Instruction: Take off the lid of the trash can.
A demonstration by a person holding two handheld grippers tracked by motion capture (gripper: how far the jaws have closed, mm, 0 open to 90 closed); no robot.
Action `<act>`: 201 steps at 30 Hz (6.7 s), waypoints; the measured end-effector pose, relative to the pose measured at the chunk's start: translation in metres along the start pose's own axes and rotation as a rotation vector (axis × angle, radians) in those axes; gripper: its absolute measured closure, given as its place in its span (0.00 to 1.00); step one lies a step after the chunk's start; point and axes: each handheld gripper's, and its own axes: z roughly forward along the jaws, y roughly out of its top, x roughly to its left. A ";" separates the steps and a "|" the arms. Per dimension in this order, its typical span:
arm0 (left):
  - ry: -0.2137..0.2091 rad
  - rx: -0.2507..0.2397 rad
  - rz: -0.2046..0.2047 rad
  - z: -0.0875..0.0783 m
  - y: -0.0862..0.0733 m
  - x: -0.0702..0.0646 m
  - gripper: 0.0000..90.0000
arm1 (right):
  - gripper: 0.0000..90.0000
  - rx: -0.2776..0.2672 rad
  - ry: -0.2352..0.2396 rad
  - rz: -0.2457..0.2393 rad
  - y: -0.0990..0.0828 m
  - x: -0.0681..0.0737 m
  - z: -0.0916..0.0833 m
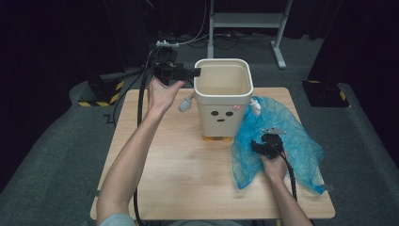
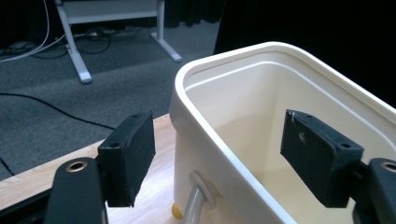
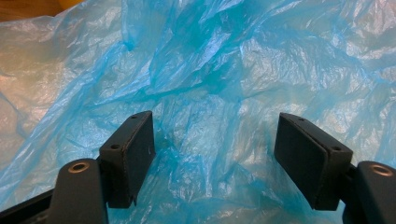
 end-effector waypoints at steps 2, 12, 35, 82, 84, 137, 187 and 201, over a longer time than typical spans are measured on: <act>0.003 0.001 0.002 0.002 0.000 0.000 0.29 | 0.32 0.000 0.000 0.001 0.000 0.000 0.000; 0.042 0.020 0.007 0.023 0.006 0.003 0.32 | 0.32 0.000 -0.001 0.003 0.000 0.001 0.000; 0.141 0.059 0.086 0.048 0.024 -0.004 0.47 | 0.33 -0.005 0.003 -0.008 0.000 0.001 0.001; 0.205 0.103 0.163 0.062 0.027 -0.005 0.87 | 0.33 -0.005 -0.001 -0.014 0.000 0.002 0.000; 0.208 0.106 0.167 0.062 0.027 -0.005 0.88 | 0.33 -0.005 -0.001 -0.014 0.000 0.002 0.000; 0.188 0.078 0.186 0.043 0.037 -0.008 0.91 | 0.33 -0.006 -0.001 -0.013 0.000 0.002 0.000; 0.178 0.064 0.176 0.018 0.053 0.002 0.92 | 0.33 -0.004 0.009 -0.011 0.001 0.002 0.001; 0.200 0.066 0.168 -0.001 0.043 0.010 0.92 | 0.37 -0.011 0.011 -0.027 0.001 0.003 0.001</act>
